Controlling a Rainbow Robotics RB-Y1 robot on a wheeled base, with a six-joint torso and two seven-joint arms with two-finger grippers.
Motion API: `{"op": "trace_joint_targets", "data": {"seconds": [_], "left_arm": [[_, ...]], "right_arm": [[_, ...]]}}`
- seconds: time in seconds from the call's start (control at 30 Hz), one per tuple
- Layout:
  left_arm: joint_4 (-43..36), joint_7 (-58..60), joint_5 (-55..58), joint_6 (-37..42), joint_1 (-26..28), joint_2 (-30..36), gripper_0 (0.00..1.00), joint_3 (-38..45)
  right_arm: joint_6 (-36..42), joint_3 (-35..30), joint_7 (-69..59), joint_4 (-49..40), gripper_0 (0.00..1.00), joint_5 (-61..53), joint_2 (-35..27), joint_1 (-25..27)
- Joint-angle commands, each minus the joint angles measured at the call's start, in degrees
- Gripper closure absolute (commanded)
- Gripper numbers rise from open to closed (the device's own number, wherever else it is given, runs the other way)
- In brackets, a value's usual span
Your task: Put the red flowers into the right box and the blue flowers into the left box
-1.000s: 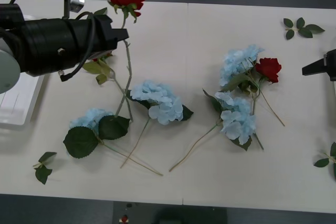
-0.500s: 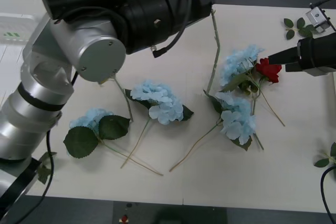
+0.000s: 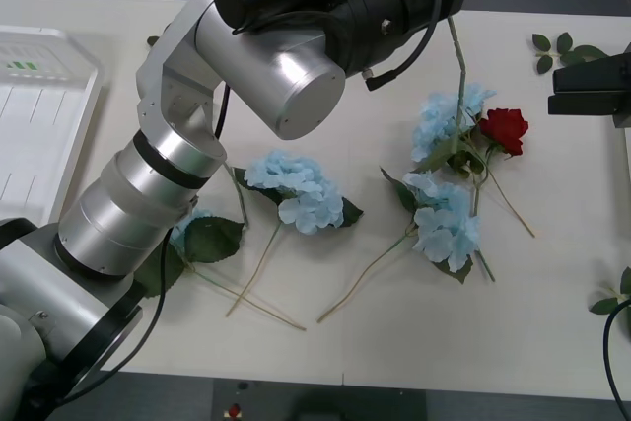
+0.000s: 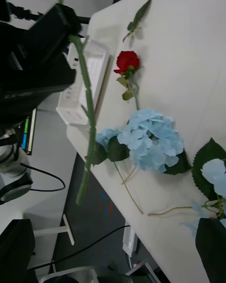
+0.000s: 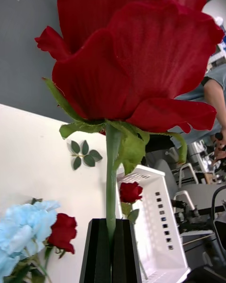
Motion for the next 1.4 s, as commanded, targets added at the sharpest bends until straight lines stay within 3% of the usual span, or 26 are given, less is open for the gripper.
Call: {"op": "trace_joint_targets", "data": {"seconds": [0.03, 0.5, 0.67, 1.2, 1.23, 1.27, 1.33, 1.4], "left_arm": [[-1.00, 2.41, -0.77, -0.93, -2.07, -0.41, 1.00, -0.16], [-1.00, 4.87, -0.42, -1.72, -2.24, -0.41, 1.00, -0.16], [-1.00, 5.14, -0.59, -1.81, -2.24, -0.23, 1.00, -0.16], [-1.00, 5.23, -0.68, -1.81, -2.24, -0.14, 1.00, -0.16], [-1.00, 5.23, -0.68, -1.81, -2.24, -0.14, 1.00, -0.16], [-1.00, 5.23, -0.68, -1.81, -2.24, -0.14, 1.00, -0.16], [-1.00, 5.23, -0.68, -1.81, -2.24, -0.14, 1.00, -0.16], [-1.00, 5.23, -0.68, -1.81, -2.24, -0.14, 1.00, -0.16]], "right_arm": [[0.19, 0.73, -0.48, 1.68, 0.00, -2.21, -0.21, -4.53], [-0.60, 2.40, 6.82, 4.49, 0.00, 0.87, 5.16, -9.97], [-1.21, 3.01, 12.44, 4.49, 0.00, 1.13, 7.00, -10.06], [-6.84, 9.25, 14.29, 5.90, 0.00, 5.26, 10.69, -9.97], [-7.28, 9.52, 14.38, 5.90, 0.08, 5.26, 10.87, -10.06], [-7.63, 9.69, 14.38, 5.90, 0.43, 5.26, 11.13, -9.97], [-8.07, 9.69, 14.47, 5.90, 0.87, 5.26, 11.40, -9.97], [-8.16, 9.69, 14.38, 5.90, 1.00, 5.26, 11.57, -10.06]]}}
